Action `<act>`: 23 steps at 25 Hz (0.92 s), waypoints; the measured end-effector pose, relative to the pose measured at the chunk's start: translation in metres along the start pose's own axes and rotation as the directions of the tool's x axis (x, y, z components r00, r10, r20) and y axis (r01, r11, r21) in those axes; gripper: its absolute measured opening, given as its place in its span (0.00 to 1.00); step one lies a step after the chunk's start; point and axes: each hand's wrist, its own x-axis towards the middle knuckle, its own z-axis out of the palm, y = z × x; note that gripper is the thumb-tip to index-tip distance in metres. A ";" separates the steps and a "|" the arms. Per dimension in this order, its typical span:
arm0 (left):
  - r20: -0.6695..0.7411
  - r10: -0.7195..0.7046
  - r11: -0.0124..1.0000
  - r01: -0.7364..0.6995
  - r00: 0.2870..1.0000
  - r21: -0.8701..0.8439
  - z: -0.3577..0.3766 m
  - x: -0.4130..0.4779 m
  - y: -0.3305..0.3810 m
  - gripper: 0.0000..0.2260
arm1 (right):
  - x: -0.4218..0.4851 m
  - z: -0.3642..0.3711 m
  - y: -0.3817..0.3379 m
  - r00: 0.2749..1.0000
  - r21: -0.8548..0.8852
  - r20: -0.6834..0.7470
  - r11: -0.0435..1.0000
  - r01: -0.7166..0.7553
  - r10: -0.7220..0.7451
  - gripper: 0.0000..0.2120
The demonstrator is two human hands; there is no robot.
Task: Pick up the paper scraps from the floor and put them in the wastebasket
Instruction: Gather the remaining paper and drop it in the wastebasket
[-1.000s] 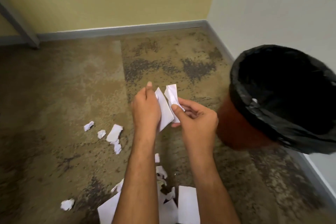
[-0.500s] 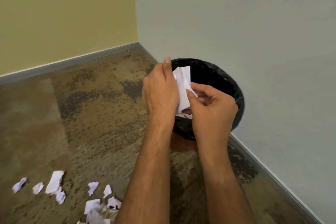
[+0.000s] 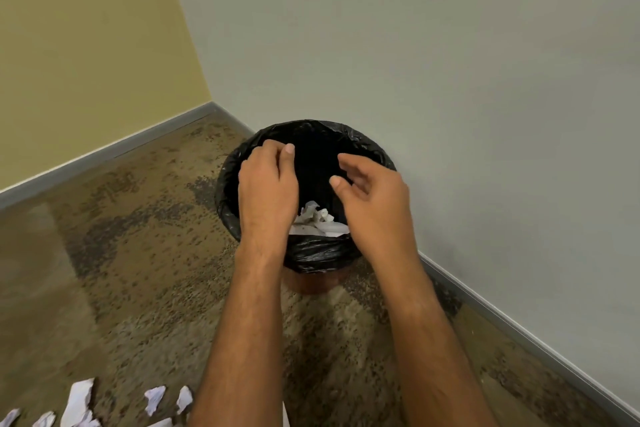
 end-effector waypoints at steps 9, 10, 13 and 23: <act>-0.455 0.127 0.990 -0.081 0.882 0.118 -0.084 -0.026 -0.078 0.10 | -0.033 0.094 -0.040 0.931 0.366 0.065 0.877 0.312 -0.359 0.07; -0.474 0.117 0.988 -0.056 0.873 0.142 -0.095 -0.031 -0.095 0.10 | -0.040 0.114 -0.040 0.921 0.409 0.117 0.863 0.295 -0.371 0.07; -0.505 0.016 0.982 0.081 0.863 0.171 -0.133 -0.053 -0.147 0.09 | -0.061 0.172 -0.032 0.888 0.497 0.286 0.848 0.184 -0.360 0.07; -0.256 -0.860 0.363 0.882 0.441 0.300 -0.226 -0.224 -0.323 0.46 | -0.151 0.306 0.060 0.333 -0.614 0.782 0.745 0.260 0.527 0.32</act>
